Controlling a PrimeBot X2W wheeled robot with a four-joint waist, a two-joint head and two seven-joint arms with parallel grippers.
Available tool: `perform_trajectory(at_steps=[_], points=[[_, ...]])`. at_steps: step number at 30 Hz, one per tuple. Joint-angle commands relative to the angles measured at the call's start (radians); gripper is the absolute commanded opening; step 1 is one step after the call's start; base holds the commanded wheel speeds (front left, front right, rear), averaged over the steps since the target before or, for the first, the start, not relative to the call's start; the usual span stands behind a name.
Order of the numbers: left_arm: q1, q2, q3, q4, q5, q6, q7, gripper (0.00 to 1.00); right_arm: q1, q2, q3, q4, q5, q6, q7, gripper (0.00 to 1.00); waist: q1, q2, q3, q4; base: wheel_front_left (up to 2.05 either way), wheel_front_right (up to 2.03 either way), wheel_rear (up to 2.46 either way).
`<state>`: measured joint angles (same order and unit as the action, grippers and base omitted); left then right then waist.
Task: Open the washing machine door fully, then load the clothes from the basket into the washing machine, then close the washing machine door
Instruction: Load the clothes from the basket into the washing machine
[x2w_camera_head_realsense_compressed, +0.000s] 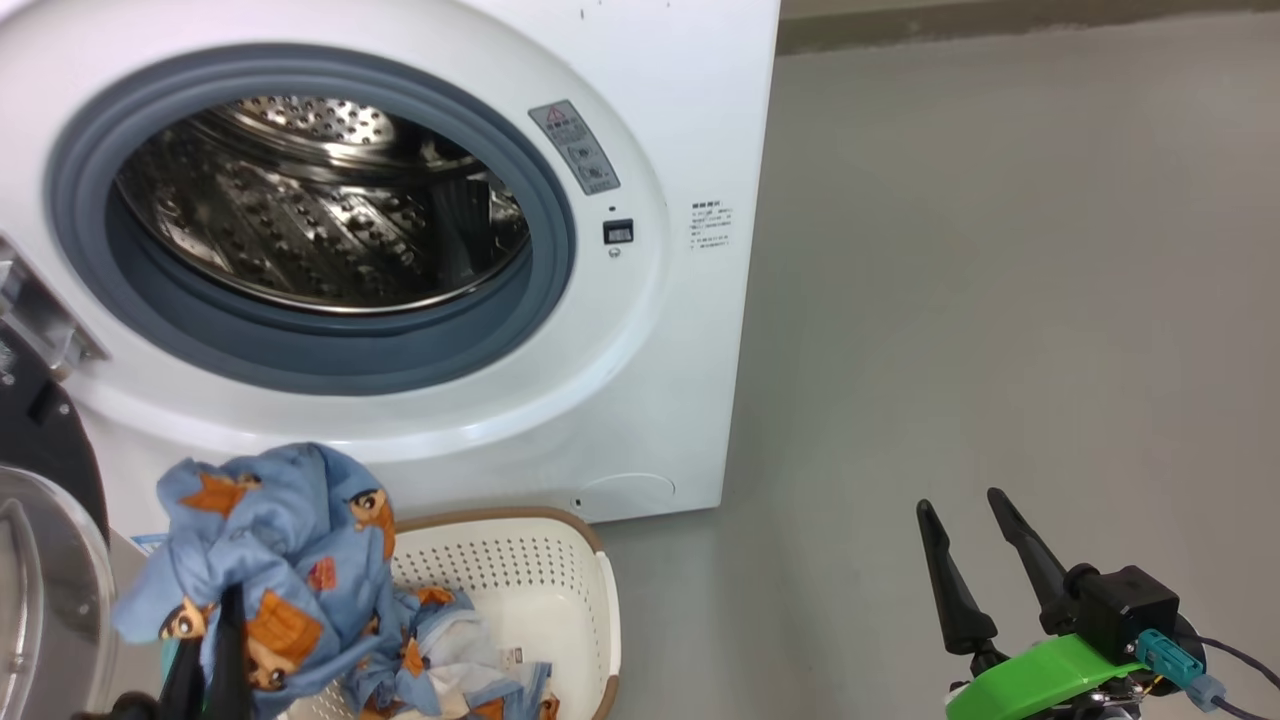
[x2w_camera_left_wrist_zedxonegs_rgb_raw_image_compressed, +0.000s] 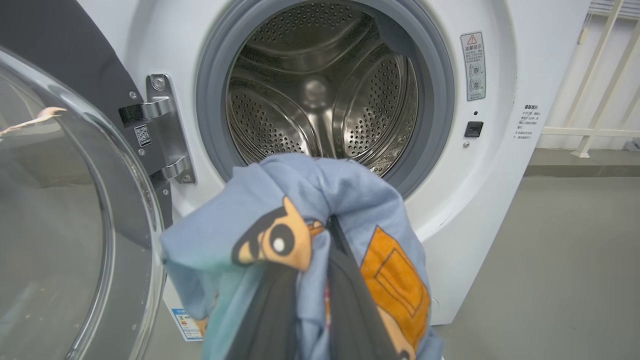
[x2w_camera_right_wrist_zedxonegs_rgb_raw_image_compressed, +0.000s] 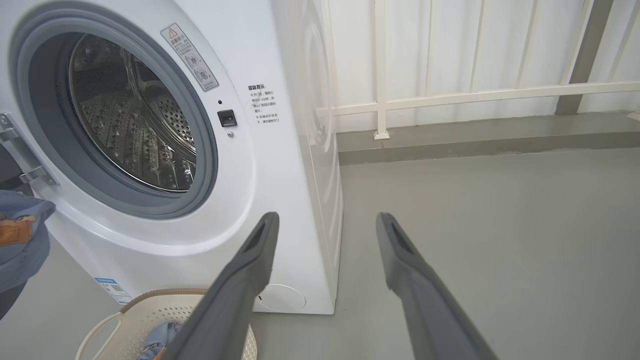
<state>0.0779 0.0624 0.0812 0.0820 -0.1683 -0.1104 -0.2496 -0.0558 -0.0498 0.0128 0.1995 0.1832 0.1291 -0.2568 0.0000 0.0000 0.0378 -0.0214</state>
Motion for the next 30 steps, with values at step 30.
perform_trajectory(at_steps=[30], points=[[-0.078,-0.012,0.021,0.002,-0.044,0.008,-0.012,0.00,-0.019,0.000,0.025,-0.010,0.026,0.002,-0.005,1.00,0.0000,0.0000,0.035,-0.012,0.00,0.00,0.00]])
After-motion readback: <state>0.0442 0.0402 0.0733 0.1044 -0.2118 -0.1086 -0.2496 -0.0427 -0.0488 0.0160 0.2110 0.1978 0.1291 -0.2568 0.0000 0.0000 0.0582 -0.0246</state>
